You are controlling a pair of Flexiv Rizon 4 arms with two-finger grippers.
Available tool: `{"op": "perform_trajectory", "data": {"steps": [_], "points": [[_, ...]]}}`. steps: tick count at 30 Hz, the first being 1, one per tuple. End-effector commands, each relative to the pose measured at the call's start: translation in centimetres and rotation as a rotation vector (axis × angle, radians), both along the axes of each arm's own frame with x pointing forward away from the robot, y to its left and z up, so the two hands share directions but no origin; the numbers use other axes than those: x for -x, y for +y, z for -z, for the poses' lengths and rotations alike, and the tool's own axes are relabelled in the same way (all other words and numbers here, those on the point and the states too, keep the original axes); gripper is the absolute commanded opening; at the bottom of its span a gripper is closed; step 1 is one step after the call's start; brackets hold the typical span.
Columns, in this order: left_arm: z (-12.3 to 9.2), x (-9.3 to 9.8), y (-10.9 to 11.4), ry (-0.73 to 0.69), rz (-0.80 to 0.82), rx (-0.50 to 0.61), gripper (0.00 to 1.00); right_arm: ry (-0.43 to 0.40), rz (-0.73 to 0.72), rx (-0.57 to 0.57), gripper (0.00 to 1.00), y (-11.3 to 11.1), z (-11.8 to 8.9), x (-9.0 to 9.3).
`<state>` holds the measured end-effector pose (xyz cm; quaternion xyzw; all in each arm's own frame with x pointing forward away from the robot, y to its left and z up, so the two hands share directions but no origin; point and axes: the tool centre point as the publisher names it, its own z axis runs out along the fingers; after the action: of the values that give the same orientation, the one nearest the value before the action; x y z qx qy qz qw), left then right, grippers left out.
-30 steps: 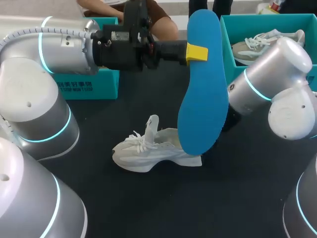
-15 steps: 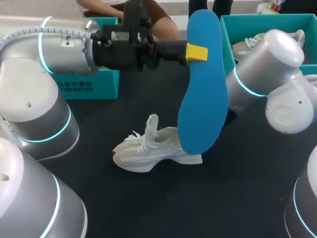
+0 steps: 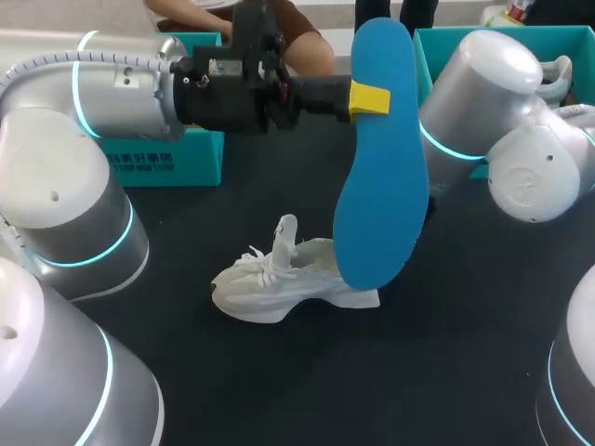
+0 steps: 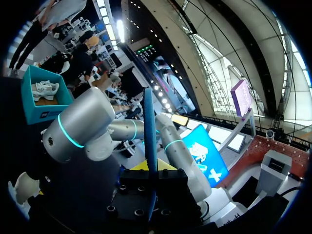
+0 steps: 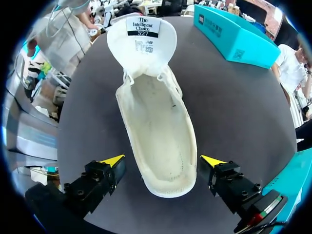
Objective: Take the shoe out of the shoebox, open the shoe tongue, remove and reinsert the insole, then place the shoe into the shoebox
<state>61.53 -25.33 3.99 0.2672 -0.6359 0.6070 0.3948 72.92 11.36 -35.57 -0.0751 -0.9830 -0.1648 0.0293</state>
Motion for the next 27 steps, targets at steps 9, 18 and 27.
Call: {"op": "perform_trajectory", "data": {"steps": [9, 18, 27], "points": [[0.1, 0.1, 0.1, 0.000, -0.001, -0.002, 0.00, -0.015, -0.034, 0.085, 1.00, 0.0, -2.4, 0.8], [0.1, 0.1, 0.1, 0.000, -0.001, -0.002, 0.00, -0.014, -0.070, 0.118, 1.00, 0.5, -2.8, 0.1], [0.1, 0.1, 0.1, 0.000, -0.001, -0.002, 0.00, -0.016, -0.063, 0.124, 1.00, 0.7, -2.8, 0.0]]}}
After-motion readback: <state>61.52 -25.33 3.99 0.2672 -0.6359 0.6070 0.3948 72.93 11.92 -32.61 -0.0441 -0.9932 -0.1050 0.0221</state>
